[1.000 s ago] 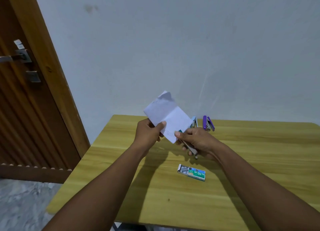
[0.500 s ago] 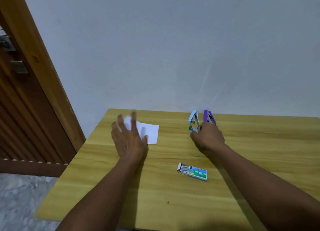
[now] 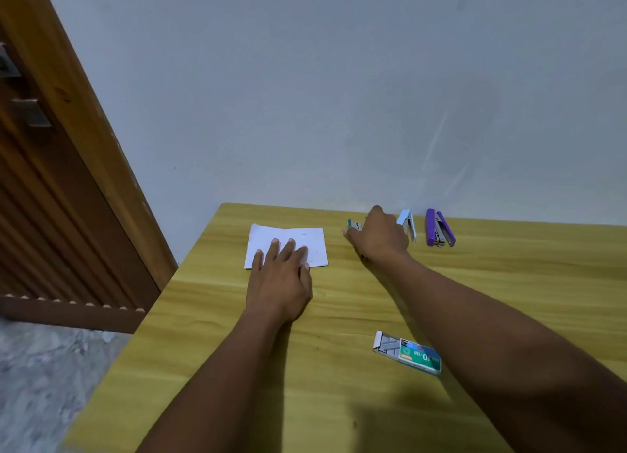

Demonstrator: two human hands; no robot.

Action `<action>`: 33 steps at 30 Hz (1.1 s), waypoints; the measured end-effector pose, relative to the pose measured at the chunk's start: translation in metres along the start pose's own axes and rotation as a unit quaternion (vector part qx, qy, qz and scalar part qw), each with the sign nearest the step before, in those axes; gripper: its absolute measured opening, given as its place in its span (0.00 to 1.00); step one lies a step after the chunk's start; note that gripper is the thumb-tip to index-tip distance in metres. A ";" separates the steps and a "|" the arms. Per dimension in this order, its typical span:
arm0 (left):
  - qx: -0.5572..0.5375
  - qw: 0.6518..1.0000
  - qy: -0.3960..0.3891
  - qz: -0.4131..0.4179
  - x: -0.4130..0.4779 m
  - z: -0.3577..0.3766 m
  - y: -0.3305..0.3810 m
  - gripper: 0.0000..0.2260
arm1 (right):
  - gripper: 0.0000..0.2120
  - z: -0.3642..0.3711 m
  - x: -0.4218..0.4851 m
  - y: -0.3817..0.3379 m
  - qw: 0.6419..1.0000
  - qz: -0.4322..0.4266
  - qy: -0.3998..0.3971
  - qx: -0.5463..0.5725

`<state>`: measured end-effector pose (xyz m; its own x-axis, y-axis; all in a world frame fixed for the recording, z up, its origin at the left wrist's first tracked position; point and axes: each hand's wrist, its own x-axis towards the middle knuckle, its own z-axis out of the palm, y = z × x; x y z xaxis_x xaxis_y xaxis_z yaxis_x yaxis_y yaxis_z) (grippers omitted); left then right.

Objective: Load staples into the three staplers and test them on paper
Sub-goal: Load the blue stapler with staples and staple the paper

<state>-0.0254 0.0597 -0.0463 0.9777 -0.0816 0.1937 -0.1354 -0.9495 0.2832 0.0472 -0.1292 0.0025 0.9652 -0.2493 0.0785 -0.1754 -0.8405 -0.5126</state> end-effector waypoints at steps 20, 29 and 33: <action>-0.106 0.982 0.102 0.117 -0.009 -0.022 0.033 0.30 | 0.20 -0.098 -0.036 0.039 0.924 0.081 -0.154 0.340; -0.348 0.933 -0.057 0.076 0.003 -0.061 0.087 0.11 | 0.22 -0.118 -0.074 0.054 0.854 -0.007 -0.260 0.450; -0.353 0.929 -0.067 0.086 -0.007 -0.061 0.095 0.07 | 0.12 -0.115 -0.083 0.069 0.869 -0.106 -0.211 0.434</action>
<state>-0.0552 -0.0120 0.0363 0.9370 -0.2946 0.1878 -0.3163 -0.4868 0.8143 -0.0675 -0.2223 0.0588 0.9755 0.2187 0.0232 0.0506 -0.1202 -0.9915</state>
